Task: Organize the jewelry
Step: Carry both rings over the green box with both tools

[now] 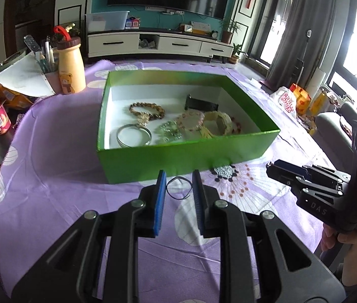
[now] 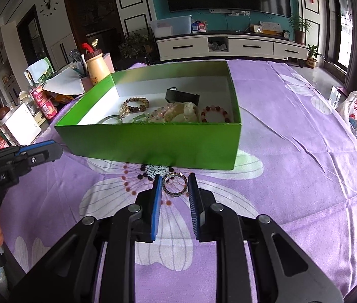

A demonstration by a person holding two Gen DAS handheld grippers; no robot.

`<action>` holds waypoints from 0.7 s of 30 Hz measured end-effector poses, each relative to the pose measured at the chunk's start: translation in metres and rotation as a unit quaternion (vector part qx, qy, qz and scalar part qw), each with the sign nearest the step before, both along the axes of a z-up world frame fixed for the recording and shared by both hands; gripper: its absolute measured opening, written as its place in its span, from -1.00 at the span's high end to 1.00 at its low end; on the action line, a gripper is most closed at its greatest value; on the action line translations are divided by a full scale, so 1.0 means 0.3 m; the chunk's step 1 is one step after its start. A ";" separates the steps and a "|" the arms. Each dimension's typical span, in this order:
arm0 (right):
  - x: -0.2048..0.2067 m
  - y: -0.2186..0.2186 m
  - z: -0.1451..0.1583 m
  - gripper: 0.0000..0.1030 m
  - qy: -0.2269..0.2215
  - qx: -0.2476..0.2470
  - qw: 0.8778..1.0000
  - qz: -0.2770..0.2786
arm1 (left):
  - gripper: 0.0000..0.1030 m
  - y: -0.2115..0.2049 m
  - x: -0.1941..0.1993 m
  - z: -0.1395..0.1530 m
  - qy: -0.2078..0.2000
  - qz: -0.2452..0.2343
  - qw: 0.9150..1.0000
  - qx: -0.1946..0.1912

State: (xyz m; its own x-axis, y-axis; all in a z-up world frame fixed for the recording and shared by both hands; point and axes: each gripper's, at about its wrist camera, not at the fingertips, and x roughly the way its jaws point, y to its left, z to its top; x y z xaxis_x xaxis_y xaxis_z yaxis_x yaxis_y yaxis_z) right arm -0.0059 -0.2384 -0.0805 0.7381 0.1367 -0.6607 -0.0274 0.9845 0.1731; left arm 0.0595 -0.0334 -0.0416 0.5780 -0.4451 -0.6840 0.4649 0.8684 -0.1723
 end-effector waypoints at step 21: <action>0.061 0.056 0.123 0.60 -0.039 0.011 0.999 0.024 | 0.60 0.030 0.086 0.094 -0.011 0.008 1.000 -0.028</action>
